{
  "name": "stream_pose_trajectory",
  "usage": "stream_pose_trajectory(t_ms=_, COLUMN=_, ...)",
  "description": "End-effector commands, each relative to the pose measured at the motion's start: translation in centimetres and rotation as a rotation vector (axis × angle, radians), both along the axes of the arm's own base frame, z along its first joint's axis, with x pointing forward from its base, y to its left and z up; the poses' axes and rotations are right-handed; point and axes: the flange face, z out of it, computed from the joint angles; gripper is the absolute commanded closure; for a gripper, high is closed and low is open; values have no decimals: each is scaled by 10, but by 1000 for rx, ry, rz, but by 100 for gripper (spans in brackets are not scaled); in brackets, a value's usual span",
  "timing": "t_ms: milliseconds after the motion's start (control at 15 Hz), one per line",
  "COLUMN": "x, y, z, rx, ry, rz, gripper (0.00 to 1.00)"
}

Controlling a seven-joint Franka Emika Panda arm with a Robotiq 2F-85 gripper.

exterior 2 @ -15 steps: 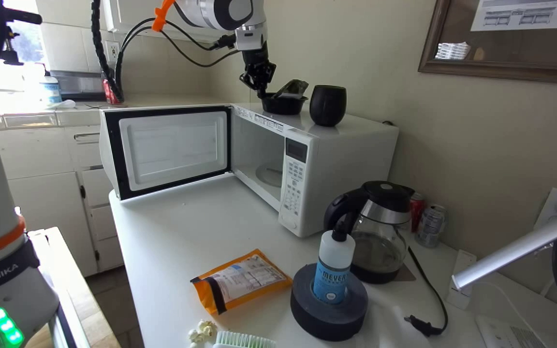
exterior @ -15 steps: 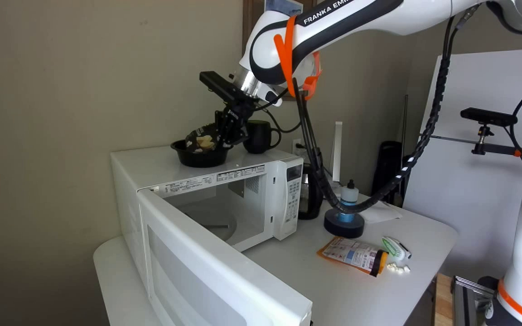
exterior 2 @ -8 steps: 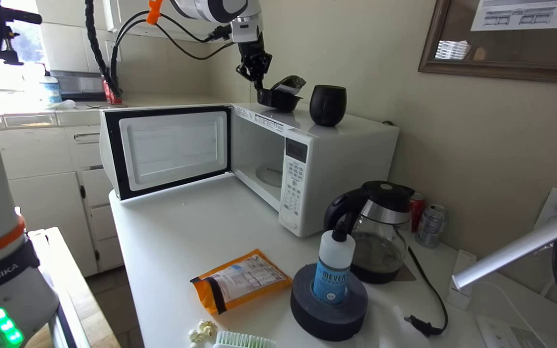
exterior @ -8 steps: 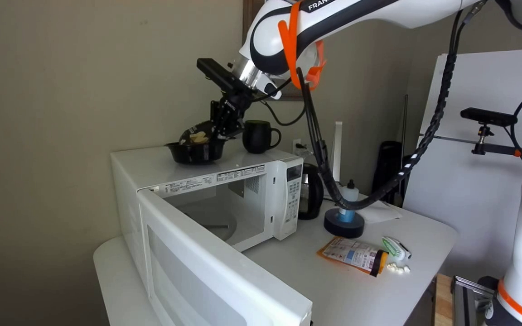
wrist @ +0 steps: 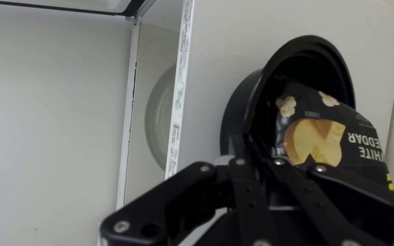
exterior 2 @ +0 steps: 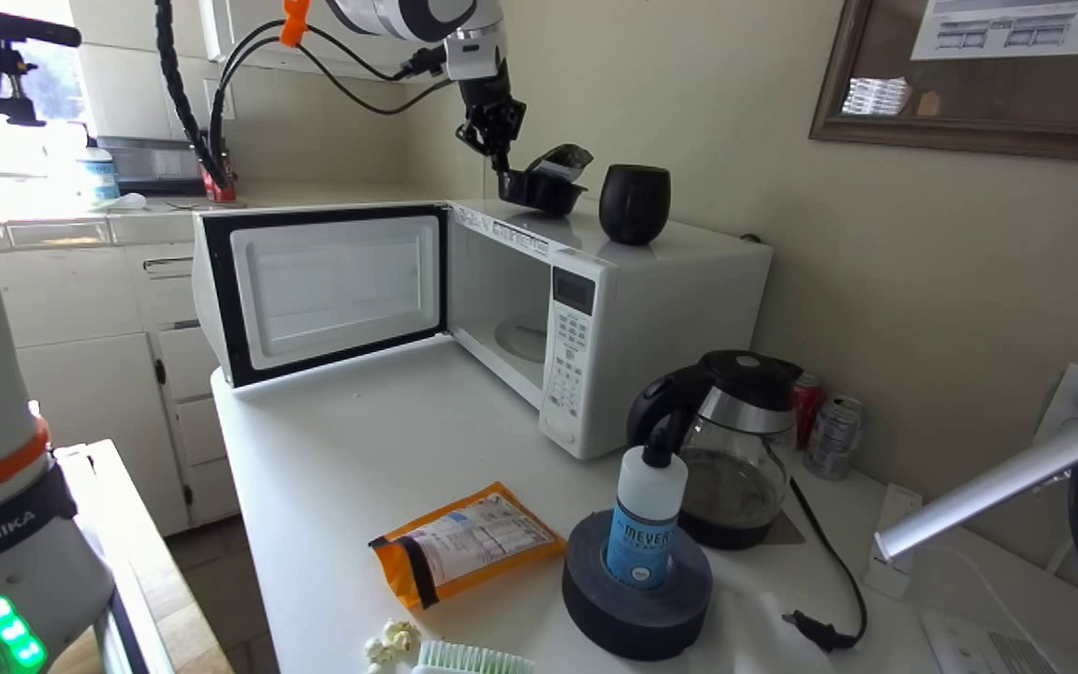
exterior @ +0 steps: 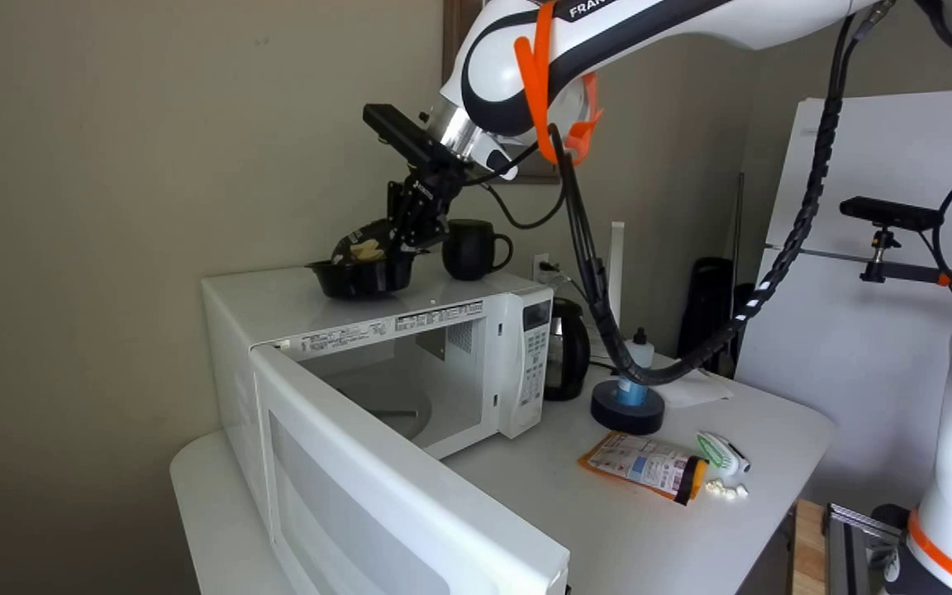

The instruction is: Put the black bowl inside the microwave.

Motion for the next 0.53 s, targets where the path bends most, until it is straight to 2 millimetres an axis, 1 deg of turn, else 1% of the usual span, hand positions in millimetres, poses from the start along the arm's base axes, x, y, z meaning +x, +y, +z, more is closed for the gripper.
stream_pose_trajectory(t_ms=0, x=0, y=-10, z=-16, rx=-27, ry=16, rz=-29, gripper=98)
stream_pose_trajectory(t_ms=67, x=0, y=-12, z=-19, rx=-38, ry=29, rz=-32, gripper=98)
stream_pose_trajectory(t_ms=133, x=1, y=-14, z=-23, rx=-49, ry=41, rz=-37, gripper=68)
stream_pose_trajectory(t_ms=200, x=1, y=-16, z=-25, rx=-56, ry=49, rz=-43, gripper=66)
stream_pose_trajectory(t_ms=267, x=2, y=-17, z=-28, rx=-57, ry=54, rz=-46, gripper=60)
stream_pose_trajectory(t_ms=467, x=4, y=-19, z=-31, rx=-52, ry=54, rz=-54, gripper=38)
